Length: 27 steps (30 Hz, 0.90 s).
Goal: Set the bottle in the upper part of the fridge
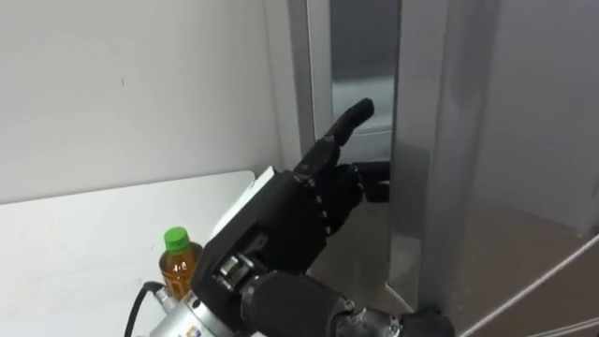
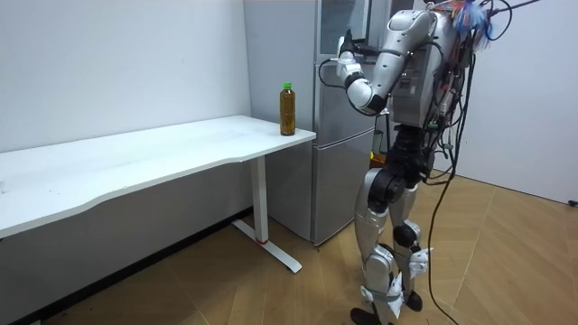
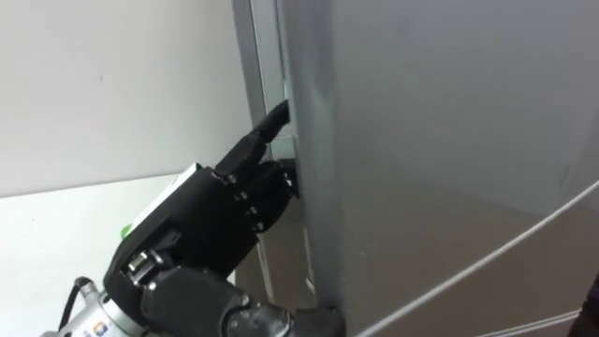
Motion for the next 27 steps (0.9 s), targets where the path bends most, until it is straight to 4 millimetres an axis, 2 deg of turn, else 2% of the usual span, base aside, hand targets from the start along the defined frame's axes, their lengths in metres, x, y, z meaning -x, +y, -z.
stream_pose_trajectory(
  steps=[6, 8, 11, 16, 21, 27],
  plan=[
    [0.005, -0.008, 0.000, 0.009, -0.017, 0.079, 0.00, -0.003, -0.001, -0.001, 0.010, -0.025, -0.001, 0.00, -0.031, 0.015, 0.0031, 0.004, 0.003, 0.016, -0.003, -0.004, 0.007, -0.004, 0.000, 0.014, 0.001, 0.006, 0.004, -0.08],
    [0.008, -0.012, 0.000, 0.011, -0.032, 0.118, 0.00, -0.004, -0.002, -0.001, 0.011, -0.029, 0.003, 0.00, -0.051, 0.016, 0.0071, 0.010, 0.003, 0.033, -0.011, -0.005, 0.008, -0.007, 0.001, 0.026, 0.002, 0.007, 0.004, -0.17],
    [0.012, -0.019, 0.002, -0.003, -0.035, 0.199, 0.00, -0.005, -0.002, -0.001, 0.010, -0.035, 0.005, 0.00, -0.076, 0.024, 0.0066, 0.014, 0.004, 0.037, -0.017, -0.005, 0.008, -0.007, 0.002, 0.031, 0.003, 0.007, 0.004, -0.10],
    [0.018, -0.029, 0.010, -0.053, -0.008, 0.300, 0.00, -0.006, -0.001, -0.002, 0.008, -0.038, 0.006, 0.00, -0.089, 0.022, 0.0075, 0.015, 0.007, 0.061, -0.019, -0.005, 0.008, -0.023, 0.006, 0.056, 0.003, 0.008, 0.003, -0.15],
    [0.018, -0.030, 0.012, -0.084, -0.013, 0.315, 0.00, -0.007, 0.000, -0.001, -0.003, -0.045, 0.017, 0.00, -0.103, 0.013, 0.0118, 0.014, 0.006, 0.074, -0.019, -0.005, 0.008, -0.033, 0.005, 0.072, 0.002, 0.008, 0.003, -0.11],
    [0.019, -0.031, 0.013, -0.098, -0.002, 0.337, 0.00, -0.004, -0.002, -0.001, 0.003, -0.040, 0.038, 0.00, -0.105, 0.006, 0.0114, 0.015, 0.006, 0.084, -0.019, -0.005, 0.008, -0.035, 0.005, 0.080, 0.000, 0.008, 0.003, -0.05]
  ],
)
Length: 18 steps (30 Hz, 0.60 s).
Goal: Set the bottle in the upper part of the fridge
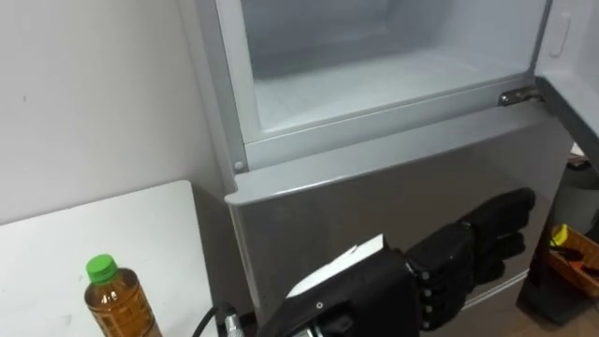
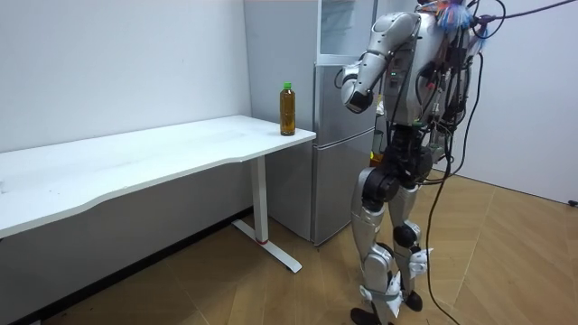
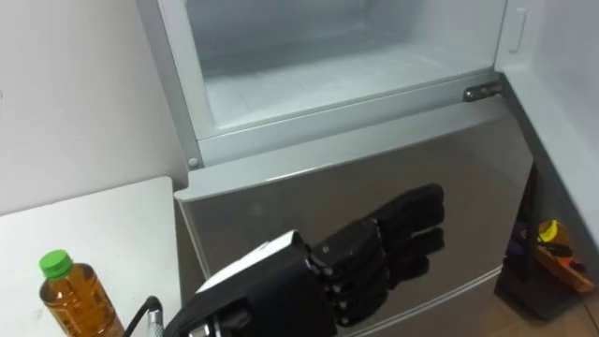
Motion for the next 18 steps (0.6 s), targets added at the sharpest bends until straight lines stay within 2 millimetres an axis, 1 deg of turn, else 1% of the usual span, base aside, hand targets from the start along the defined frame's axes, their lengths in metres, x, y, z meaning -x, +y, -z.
stream_pose_trajectory(
  steps=[9, 12, 15, 17, 18],
  plan=[
    [-0.001, 0.000, 0.003, -0.023, 0.017, -0.001, 0.00, 0.002, -0.002, 0.000, 0.014, 0.008, 0.021, 0.00, -0.001, 0.000, -0.0006, 0.002, 0.001, 0.004, 0.000, 0.000, 0.000, -0.001, 0.000, 0.003, 0.000, 0.000, 0.000, 0.00],
    [-0.002, 0.001, 0.005, -0.066, 0.004, -0.026, 0.00, 0.002, -0.002, 0.000, 0.016, 0.010, 0.024, 0.00, 0.000, 0.000, -0.0009, 0.003, 0.001, 0.004, 0.001, 0.000, 0.000, 0.002, 0.001, 0.002, 0.001, 0.000, 0.000, 0.00],
    [-0.006, 0.002, 0.019, -0.109, 0.054, -0.049, 0.00, 0.003, -0.002, 0.000, 0.024, 0.014, 0.026, 0.00, 0.006, 0.000, -0.0013, 0.005, 0.002, 0.004, 0.000, 0.000, 0.000, 0.004, 0.001, 0.002, 0.005, 0.000, 0.000, 0.00],
    [-0.009, 0.002, 0.041, -0.172, 0.135, -0.078, 0.00, 0.000, 0.000, 0.000, 0.031, 0.011, 0.009, 0.00, 0.010, -0.003, -0.0021, 0.006, 0.003, 0.004, 0.000, 0.000, 0.000, 0.001, 0.002, 0.001, 0.011, 0.000, 0.000, 0.00],
    [-0.008, 0.001, 0.048, -0.189, 0.158, -0.085, 0.00, -0.002, 0.001, 0.000, 0.036, 0.008, 0.001, 0.00, 0.010, -0.005, -0.0021, 0.006, 0.003, 0.004, 0.000, 0.000, 0.000, 0.001, 0.002, 0.001, 0.011, 0.000, 0.000, 0.00]
  ],
)
